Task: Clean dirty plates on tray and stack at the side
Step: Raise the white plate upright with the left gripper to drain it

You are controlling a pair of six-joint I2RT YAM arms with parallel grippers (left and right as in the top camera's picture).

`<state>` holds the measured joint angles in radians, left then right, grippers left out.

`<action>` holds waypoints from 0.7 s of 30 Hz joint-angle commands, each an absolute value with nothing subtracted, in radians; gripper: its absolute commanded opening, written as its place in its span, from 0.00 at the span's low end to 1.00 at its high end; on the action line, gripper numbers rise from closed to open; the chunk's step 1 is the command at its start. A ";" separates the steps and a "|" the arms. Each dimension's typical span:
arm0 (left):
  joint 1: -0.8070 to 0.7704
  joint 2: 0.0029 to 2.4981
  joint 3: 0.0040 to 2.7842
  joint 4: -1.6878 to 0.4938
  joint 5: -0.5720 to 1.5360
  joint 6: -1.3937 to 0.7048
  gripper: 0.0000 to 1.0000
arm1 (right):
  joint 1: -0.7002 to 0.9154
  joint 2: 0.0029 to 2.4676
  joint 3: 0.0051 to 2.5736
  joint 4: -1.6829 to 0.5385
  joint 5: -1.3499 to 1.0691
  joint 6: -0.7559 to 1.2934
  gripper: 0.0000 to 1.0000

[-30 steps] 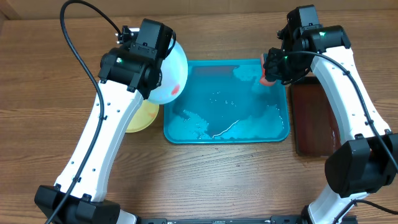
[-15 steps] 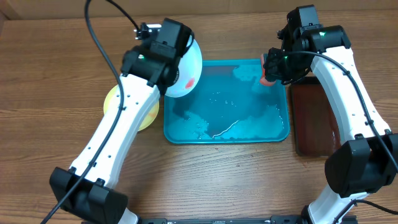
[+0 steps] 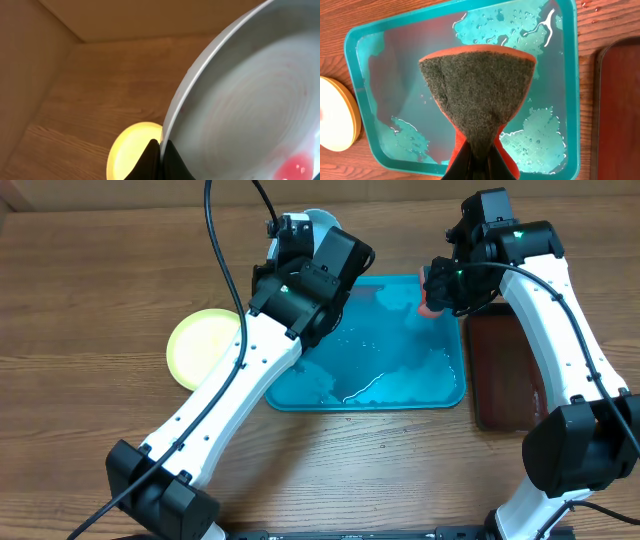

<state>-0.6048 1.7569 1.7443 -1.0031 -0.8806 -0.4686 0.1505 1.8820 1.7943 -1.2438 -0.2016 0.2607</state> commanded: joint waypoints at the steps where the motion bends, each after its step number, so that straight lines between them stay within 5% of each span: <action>1: -0.620 1.762 1.769 -0.984 -0.985 -0.486 0.04 | 0.149 1.864 1.814 -1.243 -0.191 0.253 0.04; 21: -0.687 1.761 1.769 -0.916 -1.294 -0.468 0.04 | 0.149 1.864 1.814 -1.247 -0.191 0.253 0.04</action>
